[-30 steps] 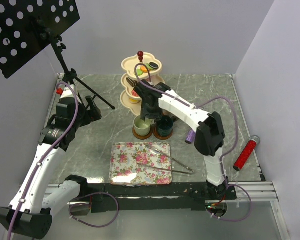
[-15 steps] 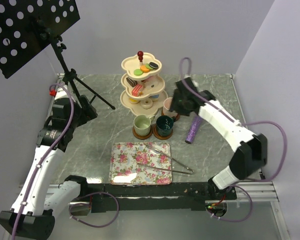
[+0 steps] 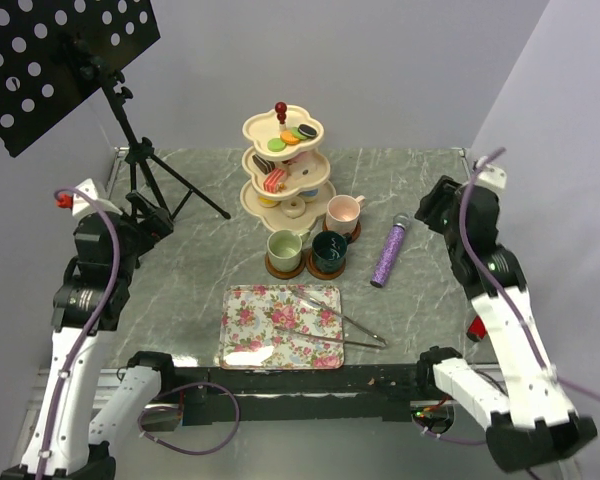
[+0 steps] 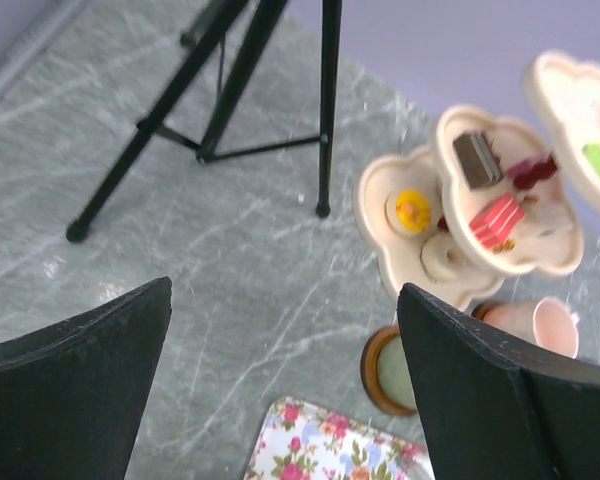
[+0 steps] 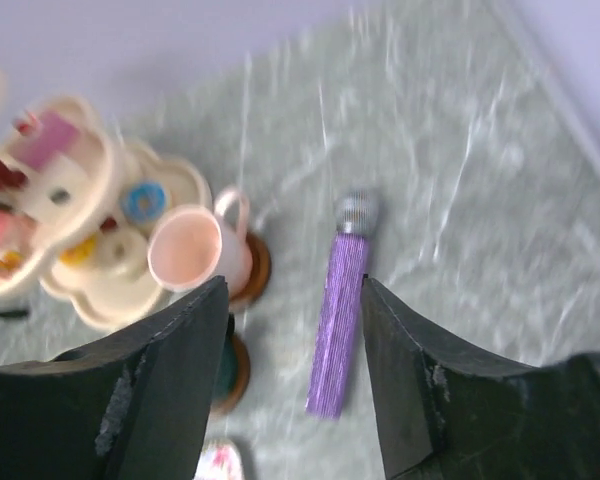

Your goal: Serve the afternoon tea

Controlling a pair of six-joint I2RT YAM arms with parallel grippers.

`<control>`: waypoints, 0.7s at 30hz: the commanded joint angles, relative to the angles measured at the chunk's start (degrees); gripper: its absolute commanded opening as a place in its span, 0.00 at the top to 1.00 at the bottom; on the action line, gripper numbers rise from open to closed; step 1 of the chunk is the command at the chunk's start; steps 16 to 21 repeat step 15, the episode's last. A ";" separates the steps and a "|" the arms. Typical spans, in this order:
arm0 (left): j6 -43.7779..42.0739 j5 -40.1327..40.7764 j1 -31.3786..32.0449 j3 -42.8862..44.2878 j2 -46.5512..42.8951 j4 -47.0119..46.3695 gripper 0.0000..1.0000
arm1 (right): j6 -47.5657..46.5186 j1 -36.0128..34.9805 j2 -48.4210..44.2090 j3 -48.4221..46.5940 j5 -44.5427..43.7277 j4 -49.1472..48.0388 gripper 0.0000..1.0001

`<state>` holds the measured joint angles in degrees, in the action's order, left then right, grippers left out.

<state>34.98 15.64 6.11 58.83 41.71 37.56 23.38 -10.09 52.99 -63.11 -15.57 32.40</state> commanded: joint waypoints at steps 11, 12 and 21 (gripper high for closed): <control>-3.17 8.97 -0.22 4.01 -2.34 -0.91 0.00 | -11.42 0.07 -9.84 9.32 -2.36 -15.70 0.33; -3.25 9.32 -0.22 4.19 -2.16 -1.00 0.00 | -11.60 0.15 -9.75 9.32 -2.36 -15.70 0.33; -2.82 9.85 -0.22 4.28 -2.43 -1.35 0.00 | -12.21 0.15 -9.66 9.41 -1.83 -15.79 0.33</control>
